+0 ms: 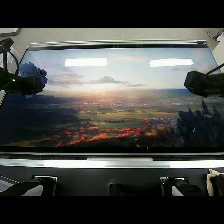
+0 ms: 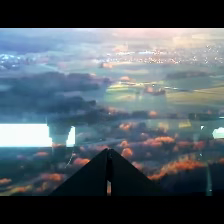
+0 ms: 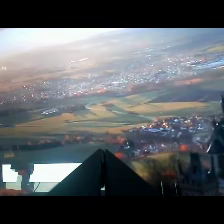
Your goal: Fold the clothes and pants, and hang the long-sleeved shirts on hangers.
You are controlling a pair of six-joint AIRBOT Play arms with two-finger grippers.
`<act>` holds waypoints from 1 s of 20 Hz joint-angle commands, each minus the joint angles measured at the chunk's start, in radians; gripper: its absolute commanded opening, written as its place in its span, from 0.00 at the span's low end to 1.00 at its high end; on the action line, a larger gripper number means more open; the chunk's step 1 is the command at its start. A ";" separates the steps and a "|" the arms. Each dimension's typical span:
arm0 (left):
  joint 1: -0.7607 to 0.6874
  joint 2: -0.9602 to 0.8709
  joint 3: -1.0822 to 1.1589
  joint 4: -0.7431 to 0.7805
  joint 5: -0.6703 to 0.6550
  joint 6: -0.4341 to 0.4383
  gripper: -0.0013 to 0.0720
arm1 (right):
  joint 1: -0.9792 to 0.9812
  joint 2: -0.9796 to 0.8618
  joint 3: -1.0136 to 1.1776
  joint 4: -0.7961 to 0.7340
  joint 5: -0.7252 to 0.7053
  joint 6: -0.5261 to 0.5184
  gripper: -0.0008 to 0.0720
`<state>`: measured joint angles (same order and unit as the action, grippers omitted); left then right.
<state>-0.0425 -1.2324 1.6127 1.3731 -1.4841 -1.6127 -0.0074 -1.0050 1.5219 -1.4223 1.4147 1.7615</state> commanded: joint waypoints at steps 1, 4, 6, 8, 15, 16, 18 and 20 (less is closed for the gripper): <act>0.000 -0.001 0.000 0.000 0.010 0.033 0.04 | 0.000 0.001 0.000 0.000 0.000 0.000 0.06; 0.000 -0.012 -0.001 0.000 0.125 0.034 0.04 | 0.000 0.000 0.000 -0.002 -0.021 0.000 0.06; 0.000 -0.019 -0.001 0.000 0.135 0.034 0.04 | 0.000 0.000 0.000 -0.002 -0.121 0.000 0.06; -0.001 -0.023 -0.001 -0.001 0.135 0.034 0.04 | 0.000 0.000 0.000 -0.002 -0.181 0.003 0.06; 0.019 -0.034 -0.002 0.229 0.144 -0.156 1.00 | 0.000 0.000 0.000 0.000 -0.202 0.015 0.06; 0.049 -0.048 -0.005 0.324 0.164 -0.169 1.00 | 0.000 0.000 -0.001 -0.003 -0.203 0.015 0.07; 0.150 -0.092 -0.025 0.392 0.280 -0.169 1.00 | 0.000 0.000 -0.001 -0.002 -0.193 0.015 0.45; 0.258 -0.173 -0.033 0.381 0.414 -0.169 1.00 | 0.000 -0.004 -0.001 0.001 -0.172 0.015 0.70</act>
<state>0.1017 -1.3319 1.5917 1.6661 -1.2285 -1.7443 -0.0074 -1.0058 1.5215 -1.4231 1.2228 1.7744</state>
